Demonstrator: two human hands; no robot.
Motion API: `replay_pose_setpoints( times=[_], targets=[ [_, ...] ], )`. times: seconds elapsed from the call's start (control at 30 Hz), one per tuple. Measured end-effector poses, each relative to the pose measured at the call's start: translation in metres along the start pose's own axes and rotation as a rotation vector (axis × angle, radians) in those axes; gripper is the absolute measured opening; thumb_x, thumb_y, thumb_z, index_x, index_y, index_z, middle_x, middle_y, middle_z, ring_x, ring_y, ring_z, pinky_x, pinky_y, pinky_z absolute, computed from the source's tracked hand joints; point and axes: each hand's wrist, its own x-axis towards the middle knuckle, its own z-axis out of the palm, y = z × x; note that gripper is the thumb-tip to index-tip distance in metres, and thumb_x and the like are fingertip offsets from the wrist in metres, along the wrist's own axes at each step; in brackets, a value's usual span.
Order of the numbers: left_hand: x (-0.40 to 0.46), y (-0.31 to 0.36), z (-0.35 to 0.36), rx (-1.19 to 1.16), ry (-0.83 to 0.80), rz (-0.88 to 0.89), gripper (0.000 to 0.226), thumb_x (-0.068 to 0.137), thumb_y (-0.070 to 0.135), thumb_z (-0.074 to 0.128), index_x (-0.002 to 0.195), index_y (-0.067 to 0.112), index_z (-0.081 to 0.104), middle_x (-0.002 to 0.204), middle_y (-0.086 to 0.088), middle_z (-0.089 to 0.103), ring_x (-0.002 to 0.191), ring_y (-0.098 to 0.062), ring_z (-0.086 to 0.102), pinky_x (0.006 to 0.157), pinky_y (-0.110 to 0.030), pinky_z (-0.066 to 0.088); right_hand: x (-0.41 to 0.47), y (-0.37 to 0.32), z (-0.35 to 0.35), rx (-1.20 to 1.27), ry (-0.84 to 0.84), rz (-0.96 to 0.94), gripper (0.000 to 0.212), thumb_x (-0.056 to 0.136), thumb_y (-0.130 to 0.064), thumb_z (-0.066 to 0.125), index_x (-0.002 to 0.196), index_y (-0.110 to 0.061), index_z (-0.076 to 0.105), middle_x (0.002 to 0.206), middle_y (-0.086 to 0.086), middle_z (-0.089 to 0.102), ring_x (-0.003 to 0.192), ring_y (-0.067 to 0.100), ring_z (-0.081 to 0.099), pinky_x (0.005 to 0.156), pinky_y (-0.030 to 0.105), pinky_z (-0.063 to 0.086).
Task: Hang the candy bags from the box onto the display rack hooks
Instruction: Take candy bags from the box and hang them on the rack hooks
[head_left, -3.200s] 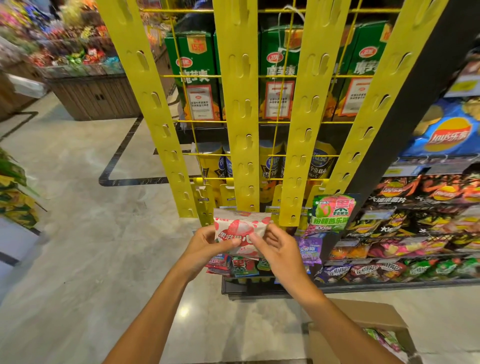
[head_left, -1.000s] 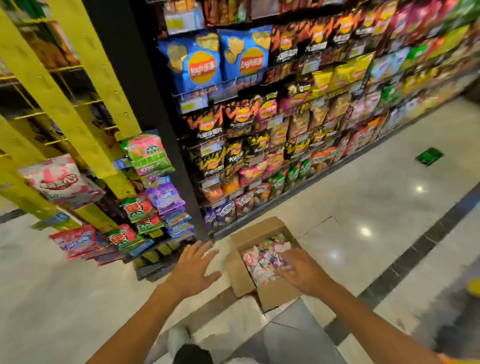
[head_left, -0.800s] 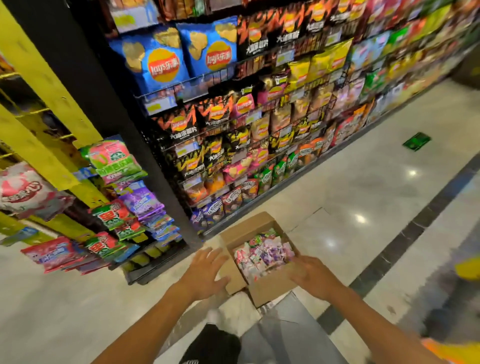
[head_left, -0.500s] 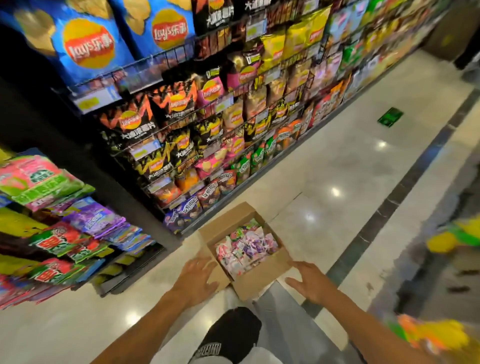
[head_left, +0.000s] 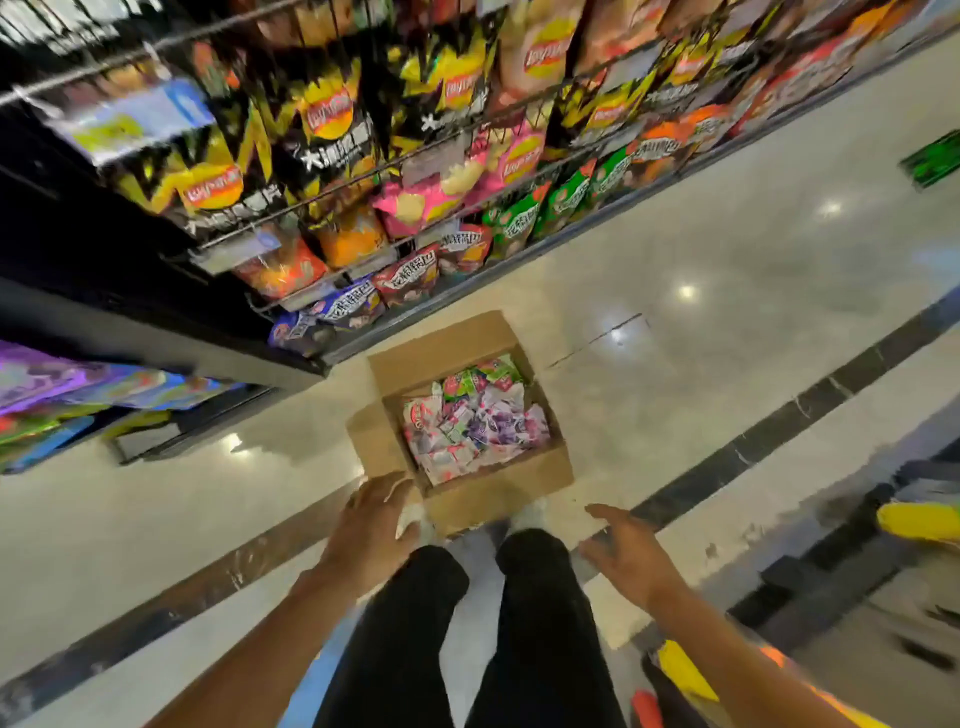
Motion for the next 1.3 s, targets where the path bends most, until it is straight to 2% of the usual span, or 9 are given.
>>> replay_pose_setpoints(
  times=[0.2,0.37,0.5,0.63,0.8,0.93,1.07,1.17,1.3],
  targets=[
    [0.078,-0.03,0.114,-0.091,-0.002,-0.055,0.052,0.077,0.025,0.07,0.127,0.012,0.064,0.13,-0.012,0.064,0.119,-0.035,0.062,0.097,-0.049,0.052,0.169,0.051,0.053,-0.001,-0.104,0.005,0.062,0.088,-0.027,0.075,0.143,-0.016,0.05,0.142,0.009,0.053,0.129,0.028,0.052,0.104,0.045,0.048],
    [0.163,-0.057,0.204,-0.079,-0.106,-0.092,0.055,0.08,0.036,0.057,0.127,0.009,0.064,0.128,-0.014,0.064,0.121,-0.04,0.059,0.098,-0.049,0.049,0.298,0.089,0.085,-0.086,-0.12,0.03,0.062,0.084,-0.02,0.076,0.14,-0.017,0.051,0.135,0.01,0.057,0.124,0.029,0.054,0.101,0.037,0.046],
    [0.249,-0.071,0.256,-0.135,-0.107,-0.073,0.074,0.079,0.052,0.037,0.134,0.007,0.06,0.137,-0.015,0.058,0.131,-0.038,0.05,0.104,-0.052,0.045,0.395,0.122,0.121,-0.091,-0.057,-0.128,0.07,0.082,-0.019,0.074,0.146,-0.023,0.045,0.142,0.009,0.052,0.128,0.029,0.05,0.102,0.04,0.047],
    [0.316,-0.083,0.292,-0.188,-0.069,-0.045,0.069,0.082,0.045,0.042,0.136,0.005,0.056,0.139,-0.018,0.055,0.133,-0.04,0.047,0.111,-0.052,0.04,0.476,0.143,0.154,-0.143,-0.051,-0.183,0.063,0.082,-0.023,0.072,0.141,-0.027,0.051,0.141,0.006,0.057,0.125,0.03,0.056,0.101,0.043,0.05],
    [0.333,-0.074,0.301,-0.334,-0.074,-0.147,0.048,0.089,0.031,0.052,0.135,0.017,0.054,0.144,-0.004,0.049,0.14,-0.025,0.036,0.113,-0.037,0.032,0.491,0.157,0.182,-0.036,0.078,-0.075,0.028,0.085,-0.044,0.066,0.108,-0.03,0.073,0.109,-0.003,0.074,0.099,0.026,0.067,0.081,0.039,0.056],
    [0.308,-0.052,0.288,-0.319,-0.103,-0.093,0.05,0.096,0.022,0.059,0.144,0.02,0.045,0.15,0.002,0.042,0.142,-0.016,0.031,0.113,-0.027,0.026,0.456,0.14,0.165,0.112,0.142,-0.181,0.03,0.085,-0.046,0.062,0.1,-0.026,0.077,0.096,-0.008,0.076,0.089,0.017,0.069,0.077,0.041,0.056],
    [0.29,-0.036,0.26,-0.357,-0.036,-0.024,0.063,0.093,0.018,0.063,0.15,0.025,0.037,0.155,0.005,0.037,0.145,-0.015,0.031,0.116,-0.038,0.033,0.416,0.111,0.129,0.175,0.109,-0.348,0.017,0.093,-0.036,0.066,0.105,-0.031,0.077,0.102,-0.016,0.076,0.097,0.004,0.07,0.084,0.039,0.057],
    [0.291,-0.03,0.24,-0.427,0.018,0.052,0.075,0.091,0.014,0.068,0.154,0.024,0.03,0.158,0.007,0.03,0.147,-0.011,0.024,0.117,-0.029,0.026,0.392,0.079,0.109,0.162,-0.001,-0.527,0.015,0.093,-0.028,0.071,0.106,-0.027,0.078,0.106,-0.018,0.074,0.099,-0.004,0.068,0.084,0.032,0.058],
    [0.31,-0.033,0.232,-0.461,-0.026,0.116,0.057,0.085,0.019,0.075,0.137,0.028,0.054,0.136,0.005,0.057,0.127,-0.009,0.051,0.101,-0.027,0.044,0.386,0.045,0.114,0.199,-0.067,-0.671,0.019,0.092,-0.024,0.073,0.109,-0.018,0.078,0.107,-0.009,0.076,0.099,-0.001,0.069,0.085,0.029,0.057]
  ],
)
